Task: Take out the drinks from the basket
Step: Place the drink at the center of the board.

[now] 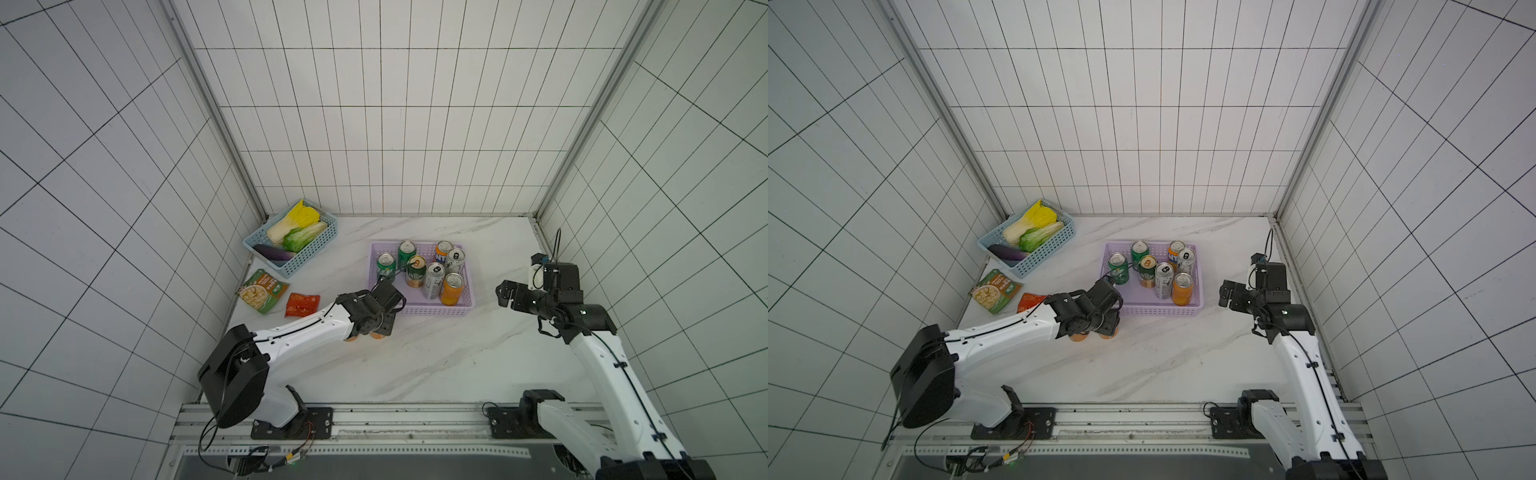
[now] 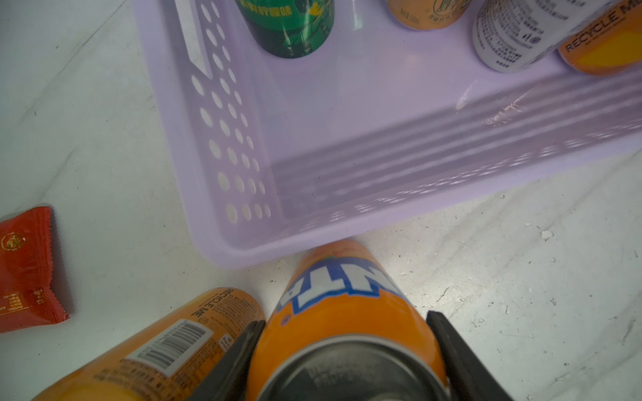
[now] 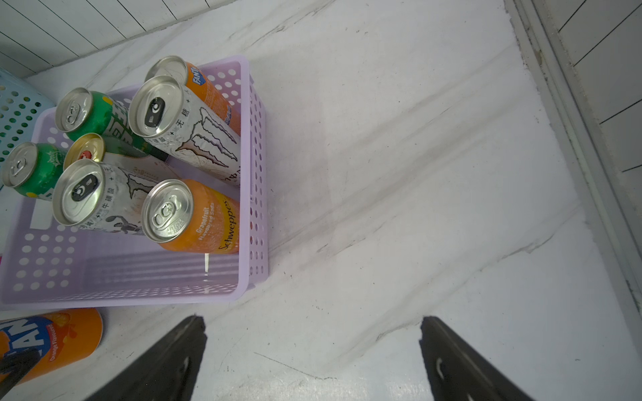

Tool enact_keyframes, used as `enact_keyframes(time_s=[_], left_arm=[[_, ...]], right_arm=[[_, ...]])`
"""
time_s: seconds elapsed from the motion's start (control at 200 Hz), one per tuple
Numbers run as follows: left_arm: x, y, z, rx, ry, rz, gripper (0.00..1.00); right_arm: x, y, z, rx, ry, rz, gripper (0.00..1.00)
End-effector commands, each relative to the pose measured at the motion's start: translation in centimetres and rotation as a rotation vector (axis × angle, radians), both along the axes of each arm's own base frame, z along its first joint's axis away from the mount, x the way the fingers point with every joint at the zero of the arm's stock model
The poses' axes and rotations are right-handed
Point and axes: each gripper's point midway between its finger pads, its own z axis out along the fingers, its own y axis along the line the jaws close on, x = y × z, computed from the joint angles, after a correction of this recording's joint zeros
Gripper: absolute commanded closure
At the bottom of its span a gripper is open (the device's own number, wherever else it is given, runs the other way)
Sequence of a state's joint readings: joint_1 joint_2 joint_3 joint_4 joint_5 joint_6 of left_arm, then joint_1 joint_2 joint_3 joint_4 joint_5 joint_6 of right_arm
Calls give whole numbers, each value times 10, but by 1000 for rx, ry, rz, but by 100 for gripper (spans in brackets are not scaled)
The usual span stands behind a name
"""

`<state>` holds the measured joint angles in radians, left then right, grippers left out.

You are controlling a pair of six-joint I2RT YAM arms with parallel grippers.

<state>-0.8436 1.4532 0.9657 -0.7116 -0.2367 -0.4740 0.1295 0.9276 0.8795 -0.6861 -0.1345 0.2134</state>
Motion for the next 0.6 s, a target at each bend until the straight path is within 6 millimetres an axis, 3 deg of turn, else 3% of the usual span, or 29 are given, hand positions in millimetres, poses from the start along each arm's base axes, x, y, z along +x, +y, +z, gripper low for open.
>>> enact_keyframes(time_s=[0.0,0.245,0.595], left_arm=[[11,-9,7,-39,-54,13,36],[9,-7,4,-38,-51,23,29],[10,-2,30,-41,-88,26,16]], right_arm=[[3,-3,7,-4,-15,-7,1],[2,-3,7,-3,-17,-8,1],[1,-3,7,-1,-17,-8,1]])
